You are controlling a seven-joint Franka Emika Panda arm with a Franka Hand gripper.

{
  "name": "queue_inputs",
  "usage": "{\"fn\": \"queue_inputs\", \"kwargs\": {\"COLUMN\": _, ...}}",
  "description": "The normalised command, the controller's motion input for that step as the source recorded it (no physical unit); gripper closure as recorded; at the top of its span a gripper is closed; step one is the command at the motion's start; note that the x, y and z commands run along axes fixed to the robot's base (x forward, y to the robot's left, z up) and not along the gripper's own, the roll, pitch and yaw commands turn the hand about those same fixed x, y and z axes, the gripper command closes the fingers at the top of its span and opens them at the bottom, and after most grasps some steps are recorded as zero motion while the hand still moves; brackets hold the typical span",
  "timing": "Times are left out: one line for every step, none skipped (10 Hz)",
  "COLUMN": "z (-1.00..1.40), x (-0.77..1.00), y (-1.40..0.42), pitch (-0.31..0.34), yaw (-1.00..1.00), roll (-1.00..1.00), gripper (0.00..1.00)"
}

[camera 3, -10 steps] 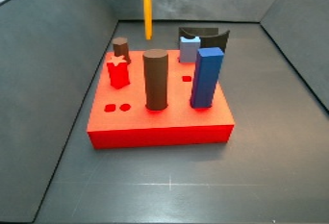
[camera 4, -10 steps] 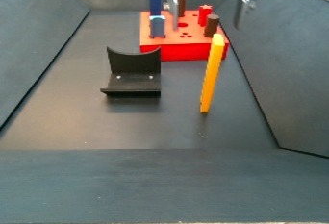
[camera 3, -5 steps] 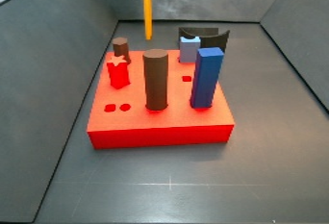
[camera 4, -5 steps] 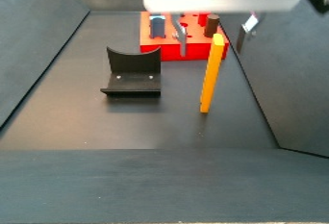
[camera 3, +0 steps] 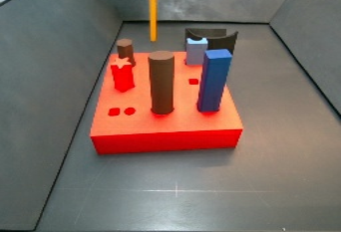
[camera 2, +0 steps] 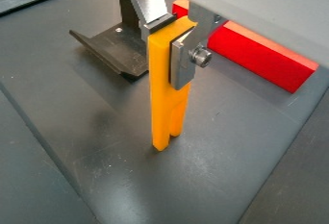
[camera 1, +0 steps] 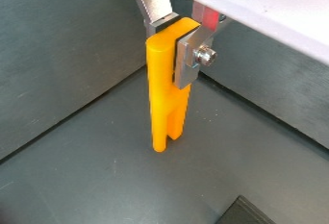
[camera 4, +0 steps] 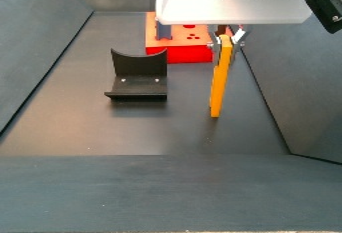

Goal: Pick up the square-circle object. Move up. Rotate the square-circle object. Move to above the board. Insert the square-circle object.
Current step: Pick up the square-circle object, then move up.

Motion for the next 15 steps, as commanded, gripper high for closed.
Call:
{"fn": "queue_inputs", "kwargs": {"z": 0.00, "x": 0.00, "y": 0.00, "pitch": 0.000, "yaw": 0.00, "roll": 0.00, "gripper": 1.00}}
{"fn": "queue_inputs", "kwargs": {"z": 0.00, "x": 0.00, "y": 0.00, "pitch": 0.000, "yaw": 0.00, "roll": 0.00, "gripper": 1.00}}
{"fn": "queue_inputs", "kwargs": {"z": 0.00, "x": 0.00, "y": 0.00, "pitch": 0.000, "yaw": 0.00, "roll": 0.00, "gripper": 1.00}}
{"fn": "queue_inputs", "kwargs": {"z": 0.00, "x": 0.00, "y": 0.00, "pitch": 0.000, "yaw": 0.00, "roll": 0.00, "gripper": 1.00}}
{"fn": "queue_inputs", "kwargs": {"z": 0.00, "x": 0.00, "y": 0.00, "pitch": 0.000, "yaw": 0.00, "roll": 0.00, "gripper": 1.00}}
{"fn": "queue_inputs", "kwargs": {"z": 0.00, "x": 0.00, "y": 0.00, "pitch": 0.000, "yaw": 0.00, "roll": 0.00, "gripper": 1.00}}
{"fn": "queue_inputs", "kwargs": {"z": 0.00, "x": 0.00, "y": 0.00, "pitch": 0.000, "yaw": 0.00, "roll": 0.00, "gripper": 1.00}}
{"fn": "queue_inputs", "kwargs": {"z": 0.00, "x": 0.00, "y": 0.00, "pitch": 0.000, "yaw": 0.00, "roll": 0.00, "gripper": 1.00}}
{"fn": "queue_inputs", "kwargs": {"z": 0.00, "x": 0.00, "y": 0.00, "pitch": 0.000, "yaw": 0.00, "roll": 0.00, "gripper": 1.00}}
{"fn": "queue_inputs", "kwargs": {"z": 0.83, "x": 0.00, "y": 0.00, "pitch": 0.000, "yaw": 0.00, "roll": 0.00, "gripper": 1.00}}
{"fn": "queue_inputs", "kwargs": {"z": 0.87, "x": 0.00, "y": 0.00, "pitch": -0.013, "yaw": 0.05, "roll": 0.00, "gripper": 1.00}}
{"fn": "queue_inputs", "kwargs": {"z": 0.71, "x": -0.05, "y": 0.00, "pitch": 0.025, "yaw": 0.05, "roll": 0.00, "gripper": 1.00}}
{"fn": "queue_inputs", "kwargs": {"z": 0.56, "x": -0.05, "y": 0.00, "pitch": 0.041, "yaw": 0.04, "roll": 0.02, "gripper": 1.00}}
{"fn": "queue_inputs", "kwargs": {"z": 0.39, "x": -0.03, "y": 0.00, "pitch": 0.054, "yaw": 0.03, "roll": 0.04, "gripper": 1.00}}
{"fn": "queue_inputs", "kwargs": {"z": 0.22, "x": -0.02, "y": 0.00, "pitch": 0.067, "yaw": 0.02, "roll": 0.05, "gripper": 1.00}}
